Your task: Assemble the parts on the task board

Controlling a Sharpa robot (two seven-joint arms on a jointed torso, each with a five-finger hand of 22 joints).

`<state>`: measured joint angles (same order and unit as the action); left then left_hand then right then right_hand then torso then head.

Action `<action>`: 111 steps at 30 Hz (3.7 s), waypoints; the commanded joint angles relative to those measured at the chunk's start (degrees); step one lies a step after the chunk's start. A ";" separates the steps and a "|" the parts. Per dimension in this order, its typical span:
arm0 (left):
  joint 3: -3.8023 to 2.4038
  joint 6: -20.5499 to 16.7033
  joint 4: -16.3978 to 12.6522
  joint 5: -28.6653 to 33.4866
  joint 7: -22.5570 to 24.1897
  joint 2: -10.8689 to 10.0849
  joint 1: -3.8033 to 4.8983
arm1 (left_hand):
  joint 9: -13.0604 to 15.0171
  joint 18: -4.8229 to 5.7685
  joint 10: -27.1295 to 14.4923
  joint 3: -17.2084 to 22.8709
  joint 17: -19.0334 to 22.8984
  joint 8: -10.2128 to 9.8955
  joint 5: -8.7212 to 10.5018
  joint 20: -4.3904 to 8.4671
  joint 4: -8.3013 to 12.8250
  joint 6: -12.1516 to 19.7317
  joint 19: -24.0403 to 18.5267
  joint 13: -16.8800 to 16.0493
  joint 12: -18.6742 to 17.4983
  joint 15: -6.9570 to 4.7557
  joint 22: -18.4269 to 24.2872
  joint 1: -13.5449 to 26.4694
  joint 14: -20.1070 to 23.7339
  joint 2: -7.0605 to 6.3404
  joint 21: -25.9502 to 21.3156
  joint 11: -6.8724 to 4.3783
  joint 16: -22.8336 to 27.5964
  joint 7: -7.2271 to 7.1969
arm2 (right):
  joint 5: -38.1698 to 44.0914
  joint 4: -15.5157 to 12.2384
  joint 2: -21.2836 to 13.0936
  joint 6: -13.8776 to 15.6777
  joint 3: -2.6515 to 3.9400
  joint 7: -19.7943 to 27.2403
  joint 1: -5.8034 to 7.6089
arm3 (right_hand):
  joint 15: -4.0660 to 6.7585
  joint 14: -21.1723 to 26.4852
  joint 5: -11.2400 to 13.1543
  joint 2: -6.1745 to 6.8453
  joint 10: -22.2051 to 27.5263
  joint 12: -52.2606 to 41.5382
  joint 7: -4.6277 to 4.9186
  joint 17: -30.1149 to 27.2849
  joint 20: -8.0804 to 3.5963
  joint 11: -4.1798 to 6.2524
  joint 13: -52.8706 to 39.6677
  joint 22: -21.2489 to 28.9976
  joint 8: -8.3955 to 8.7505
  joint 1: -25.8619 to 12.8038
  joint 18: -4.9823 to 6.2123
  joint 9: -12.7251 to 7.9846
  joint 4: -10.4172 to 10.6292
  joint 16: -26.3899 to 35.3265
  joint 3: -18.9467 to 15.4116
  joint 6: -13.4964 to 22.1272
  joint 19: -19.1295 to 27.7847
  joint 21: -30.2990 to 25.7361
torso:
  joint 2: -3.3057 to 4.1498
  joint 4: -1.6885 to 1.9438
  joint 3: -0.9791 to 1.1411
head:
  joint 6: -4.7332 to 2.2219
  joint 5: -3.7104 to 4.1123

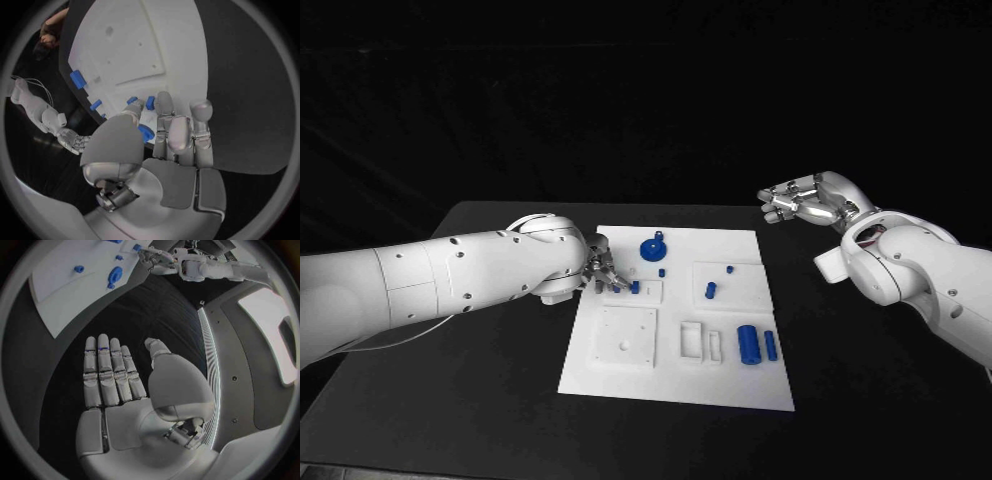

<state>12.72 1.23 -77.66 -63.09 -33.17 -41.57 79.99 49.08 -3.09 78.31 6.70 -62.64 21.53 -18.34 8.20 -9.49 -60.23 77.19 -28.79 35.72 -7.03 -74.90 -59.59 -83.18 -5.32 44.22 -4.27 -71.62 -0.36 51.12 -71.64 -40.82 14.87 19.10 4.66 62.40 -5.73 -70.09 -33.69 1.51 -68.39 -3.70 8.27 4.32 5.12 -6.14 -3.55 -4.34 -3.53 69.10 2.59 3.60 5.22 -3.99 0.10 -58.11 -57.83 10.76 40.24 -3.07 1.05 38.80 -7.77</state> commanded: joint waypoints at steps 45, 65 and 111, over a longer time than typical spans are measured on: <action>-5.53 -15.11 0.56 8.12 34.85 -0.27 -0.35 | -42.92 -1.93 -3.98 2.95 25.26 -16.72 5.51 -4.93 17.41 -5.12 -5.70 25.19 -31.01 5.09 7.24 -21.08 10.52 4.65 -25.84 6.61 22.80 6.13 | 0.37 0.09 0.08 -0.25 0.06 0.47 -0.22 | -0.02 0.31 -0.49 -0.45 0.42 0.24 0.10 -0.08 0.01 -0.14 0.00 0.09 -0.04 0.12 -0.07 0.06 -0.23 0.28 0.06 0.30 0.51 -0.39 | 0.04 -0.05 0.03 | -1.20 0.63; -3.51 -14.06 8.21 -18.61 40.09 7.70 -1.75 | -45.11 -3.15 -10.36 -2.10 27.80 -17.83 15.37 -6.00 13.92 -2.27 -3.40 25.30 -32.32 5.90 3.92 -21.19 8.48 -0.03 -26.39 8.43 19.91 5.71 | 0.31 0.09 0.56 -0.46 0.06 0.60 -0.22 | -0.01 0.29 -0.51 -0.40 0.39 0.24 0.09 -0.08 0.00 -0.13 0.01 0.10 -0.04 0.11 -0.08 0.06 -0.32 0.28 0.44 0.30 0.49 -0.38 | 0.06 -0.02 -0.03 | -1.84 0.95; -3.22 -10.78 13.96 -26.16 37.99 10.93 -4.65 | -45.39 -3.04 -11.66 11.55 36.57 -17.96 11.48 -5.18 13.52 -2.25 -3.29 25.44 -32.42 5.00 -1.23 -20.96 9.16 -1.13 -24.72 8.25 13.35 6.03 | 0.29 0.07 0.57 -0.70 0.06 0.69 -0.22 | -0.02 0.27 -0.64 -0.19 0.40 0.24 0.11 -0.09 0.00 -0.14 0.01 0.10 -0.05 -0.07 -0.08 0.06 -0.47 0.29 0.91 0.32 0.46 -0.39 | 0.05 -0.26 -0.02 | -1.26 1.37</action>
<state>9.53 -9.16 -63.71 -89.13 4.00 -30.81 75.37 3.75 -5.28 66.36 18.00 -26.10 3.78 -6.60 2.98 3.95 -62.32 74.22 -3.39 3.53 -1.95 -74.93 -80.79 -73.61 -6.74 19.38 4.01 -57.93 5.52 51.11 -71.49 -40.23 14.80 19.10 4.74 62.20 -5.72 -70.10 -33.95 1.51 -68.39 -3.70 8.27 4.33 5.12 -6.14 -3.55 -4.31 -3.53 69.10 2.60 3.59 4.74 -3.99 0.59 -58.11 -57.82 10.76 40.28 -3.16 1.02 37.49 -6.41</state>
